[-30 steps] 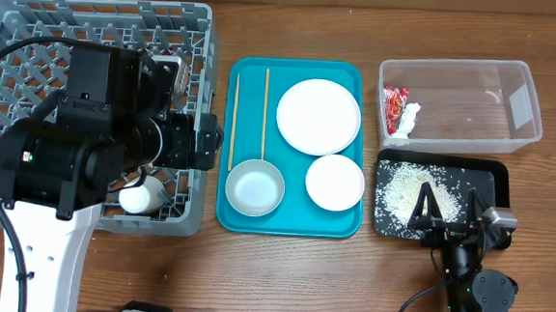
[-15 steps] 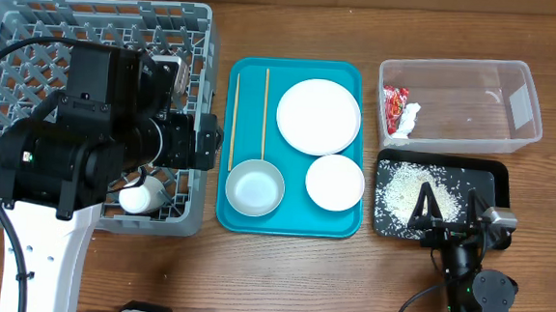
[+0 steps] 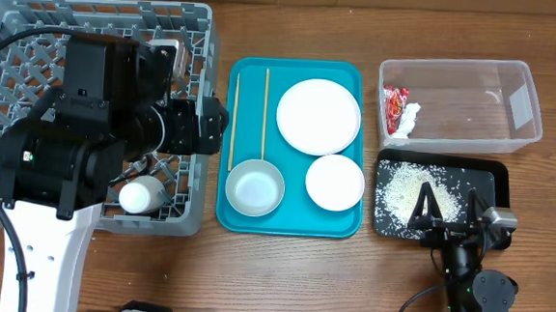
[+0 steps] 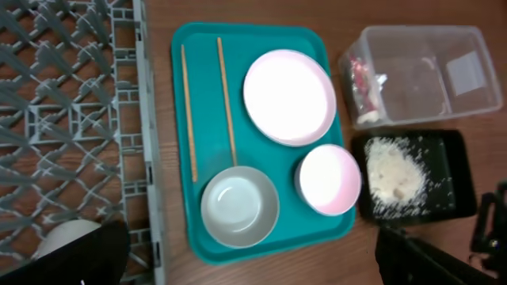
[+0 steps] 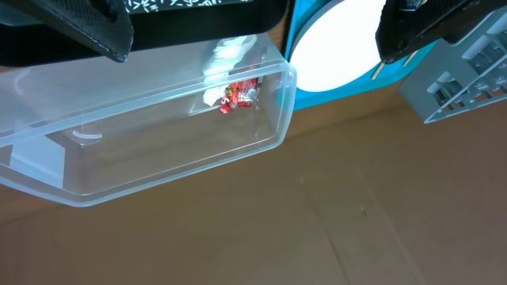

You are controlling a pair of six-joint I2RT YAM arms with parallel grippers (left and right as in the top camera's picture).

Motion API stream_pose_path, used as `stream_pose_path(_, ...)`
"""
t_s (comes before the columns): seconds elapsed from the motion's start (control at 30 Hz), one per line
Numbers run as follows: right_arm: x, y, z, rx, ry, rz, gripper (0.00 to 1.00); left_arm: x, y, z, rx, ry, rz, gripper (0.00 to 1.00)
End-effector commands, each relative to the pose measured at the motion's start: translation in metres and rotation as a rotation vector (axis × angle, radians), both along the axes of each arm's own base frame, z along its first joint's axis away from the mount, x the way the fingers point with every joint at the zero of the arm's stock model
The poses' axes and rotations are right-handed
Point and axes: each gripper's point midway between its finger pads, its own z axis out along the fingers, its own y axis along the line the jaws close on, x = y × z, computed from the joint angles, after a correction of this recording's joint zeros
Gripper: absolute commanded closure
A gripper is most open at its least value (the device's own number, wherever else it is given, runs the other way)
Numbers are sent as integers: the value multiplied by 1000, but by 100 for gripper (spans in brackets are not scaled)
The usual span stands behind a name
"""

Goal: Sort waste into correct bins and load items into the dishwasher
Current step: 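Reach the left gripper to the grey bowl and grasp its rim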

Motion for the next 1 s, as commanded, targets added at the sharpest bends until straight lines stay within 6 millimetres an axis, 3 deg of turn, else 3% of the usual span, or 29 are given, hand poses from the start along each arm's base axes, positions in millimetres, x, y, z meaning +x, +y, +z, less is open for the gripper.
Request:
stream_pose_path(0.0,0,-2,-1,0,-7,-9,0,5,-10,10,-106,1,41,0)
stream_pose_path(0.07,0,-2,-1,0,-7,-9,0,1,-25,5,-147,37,-13,0)
stream_pose_path(0.13,0,-2,-1,0,-7,-9,0,-7,-37,-24,-86,135,-49,0)
stream_pose_path(0.2,0,-2,-1,0,-7,-9,0,-13,-48,-69,40,251,-62,0)
stream_pose_path(0.3,0,-2,-1,0,-7,-9,0,-12,-64,-100,79,343,-108,0)
stream_pose_path(0.33,0,-2,-1,0,-7,-9,0,-10,-63,-105,96,354,-99,1)
stream_pose_path(0.4,0,-2,-1,0,-7,-9,0,-1,-52,-120,165,387,-30,13)
stream_pose_path(0.43,0,-2,-1,0,-7,-9,0,3,-45,-129,210,405,14,14)
stream_pose_path(0.57,0,-2,-1,0,-7,-9,0,5,-51,-165,349,467,-6,22)
stream_pose_path(0.67,0,-2,-1,0,-7,-9,0,12,-42,-188,501,486,82,21)
stream_pose_path(0.87,0,-2,-1,0,-7,-9,0,7,-34,-221,532,607,126,23)
stream_pose_path(0.97,0,-2,-1,0,-7,-9,0,4,-32,-240,545,629,126,34)
